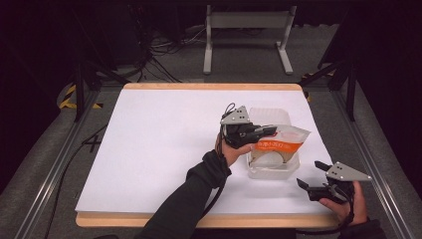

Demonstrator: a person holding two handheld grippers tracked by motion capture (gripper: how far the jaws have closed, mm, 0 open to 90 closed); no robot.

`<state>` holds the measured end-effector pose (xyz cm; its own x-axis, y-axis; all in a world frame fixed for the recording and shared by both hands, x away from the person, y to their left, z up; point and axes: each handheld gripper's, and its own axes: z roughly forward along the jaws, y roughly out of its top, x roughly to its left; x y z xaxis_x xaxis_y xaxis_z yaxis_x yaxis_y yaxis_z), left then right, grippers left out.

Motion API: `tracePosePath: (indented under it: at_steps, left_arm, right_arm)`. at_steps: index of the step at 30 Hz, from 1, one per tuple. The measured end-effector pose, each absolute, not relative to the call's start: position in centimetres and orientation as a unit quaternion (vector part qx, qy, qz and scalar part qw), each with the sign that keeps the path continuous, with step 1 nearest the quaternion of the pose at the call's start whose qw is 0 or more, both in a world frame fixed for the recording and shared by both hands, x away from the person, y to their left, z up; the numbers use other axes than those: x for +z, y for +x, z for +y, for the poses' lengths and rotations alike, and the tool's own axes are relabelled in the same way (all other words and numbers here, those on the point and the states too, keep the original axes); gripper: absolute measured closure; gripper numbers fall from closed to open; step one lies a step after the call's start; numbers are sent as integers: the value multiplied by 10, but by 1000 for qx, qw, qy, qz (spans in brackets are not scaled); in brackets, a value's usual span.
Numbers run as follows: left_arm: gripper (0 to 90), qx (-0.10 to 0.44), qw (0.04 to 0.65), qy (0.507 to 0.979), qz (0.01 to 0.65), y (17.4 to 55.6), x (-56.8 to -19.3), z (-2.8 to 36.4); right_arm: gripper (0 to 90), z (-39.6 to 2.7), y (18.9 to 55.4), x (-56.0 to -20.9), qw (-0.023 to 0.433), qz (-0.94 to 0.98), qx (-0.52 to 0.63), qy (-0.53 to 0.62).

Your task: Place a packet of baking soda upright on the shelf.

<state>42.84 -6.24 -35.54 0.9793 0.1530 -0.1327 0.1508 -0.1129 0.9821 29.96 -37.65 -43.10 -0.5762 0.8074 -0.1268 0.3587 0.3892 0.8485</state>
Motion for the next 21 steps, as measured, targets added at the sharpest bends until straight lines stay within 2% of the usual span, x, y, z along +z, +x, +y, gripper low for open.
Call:
tracePosePath:
  at_steps: [21]
  left_arm:
    - [899,11,646,756,105,427,-357,-63]
  right_arm:
    - [112,-375,300,-432,272,790,407,369]
